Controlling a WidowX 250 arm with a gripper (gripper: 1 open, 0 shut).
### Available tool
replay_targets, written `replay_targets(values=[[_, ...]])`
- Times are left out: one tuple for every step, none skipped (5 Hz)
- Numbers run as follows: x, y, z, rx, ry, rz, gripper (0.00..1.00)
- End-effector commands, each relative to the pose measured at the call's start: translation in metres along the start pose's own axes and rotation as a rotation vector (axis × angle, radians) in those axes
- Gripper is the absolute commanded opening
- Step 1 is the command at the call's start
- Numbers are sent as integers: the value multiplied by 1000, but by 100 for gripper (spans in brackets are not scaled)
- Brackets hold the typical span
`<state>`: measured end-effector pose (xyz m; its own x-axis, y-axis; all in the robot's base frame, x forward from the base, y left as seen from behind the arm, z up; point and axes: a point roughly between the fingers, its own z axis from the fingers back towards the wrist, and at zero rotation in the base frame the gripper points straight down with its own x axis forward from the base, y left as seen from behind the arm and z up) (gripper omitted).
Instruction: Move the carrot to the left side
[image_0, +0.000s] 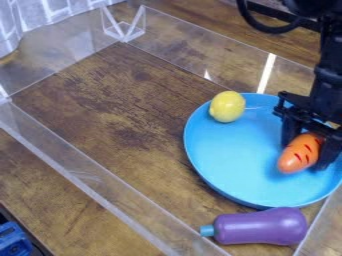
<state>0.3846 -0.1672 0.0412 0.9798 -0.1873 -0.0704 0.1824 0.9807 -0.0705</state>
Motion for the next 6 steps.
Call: replay_targets(values=[[8, -10, 66, -19, -111, 64, 0], [1, 5, 92, -20, -142, 106, 0], [-7, 22, 110, -16, -163, 146, 0], [-4, 17, 112, -14, -156, 103, 0], [-4, 8, 113, -17, -149, 59, 0], [-10, 2, 115, -19, -141, 12, 0]])
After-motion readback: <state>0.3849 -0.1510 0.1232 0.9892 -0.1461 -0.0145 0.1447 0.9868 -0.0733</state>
